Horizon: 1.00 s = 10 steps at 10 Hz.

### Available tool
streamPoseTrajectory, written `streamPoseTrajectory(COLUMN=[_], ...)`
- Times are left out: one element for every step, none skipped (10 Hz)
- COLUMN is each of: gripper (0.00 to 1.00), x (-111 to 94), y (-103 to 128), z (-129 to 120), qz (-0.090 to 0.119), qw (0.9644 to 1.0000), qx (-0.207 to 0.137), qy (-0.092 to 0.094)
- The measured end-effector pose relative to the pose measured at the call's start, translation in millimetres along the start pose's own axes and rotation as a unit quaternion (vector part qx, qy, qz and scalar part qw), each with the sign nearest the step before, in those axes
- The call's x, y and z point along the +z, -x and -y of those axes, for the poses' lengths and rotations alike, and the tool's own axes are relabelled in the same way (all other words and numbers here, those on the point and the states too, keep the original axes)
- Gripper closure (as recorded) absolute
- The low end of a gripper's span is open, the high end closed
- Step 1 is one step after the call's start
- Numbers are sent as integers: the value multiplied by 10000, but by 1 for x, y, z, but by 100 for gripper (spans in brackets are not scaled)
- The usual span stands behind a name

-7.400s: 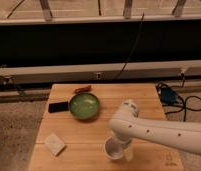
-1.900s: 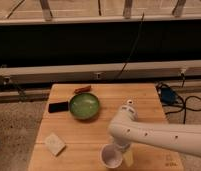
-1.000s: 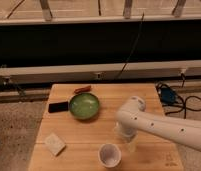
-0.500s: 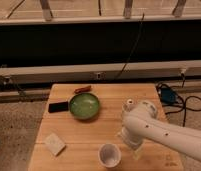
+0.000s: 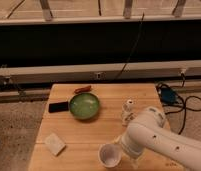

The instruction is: Place the ceramic cup in the ceramic bowl

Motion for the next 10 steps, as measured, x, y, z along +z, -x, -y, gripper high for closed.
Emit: streamPoseTrajectory(gripper=[20,20,20,20,20,20,20,20,20,20], x=[-1,-1,0,3,9,17,24,30,40,49], y=[3,7,8,11,12,12,14,14,14,14], z=[-1,-2,-3,-5,-9,-12,-13,-16,-17,-18], qz=[38,79,93,96,54,-10,-77,-156,-281,-367], qw=[10000,9999,9998,9997,9997,9997,9996,9995,9991,9987], qx=[-60,-122,-152,-192,-224,-244,-265,-286,-315,-347], qy=[-30,-57,-62,-64,-66,-69,-73,-61,-35,3])
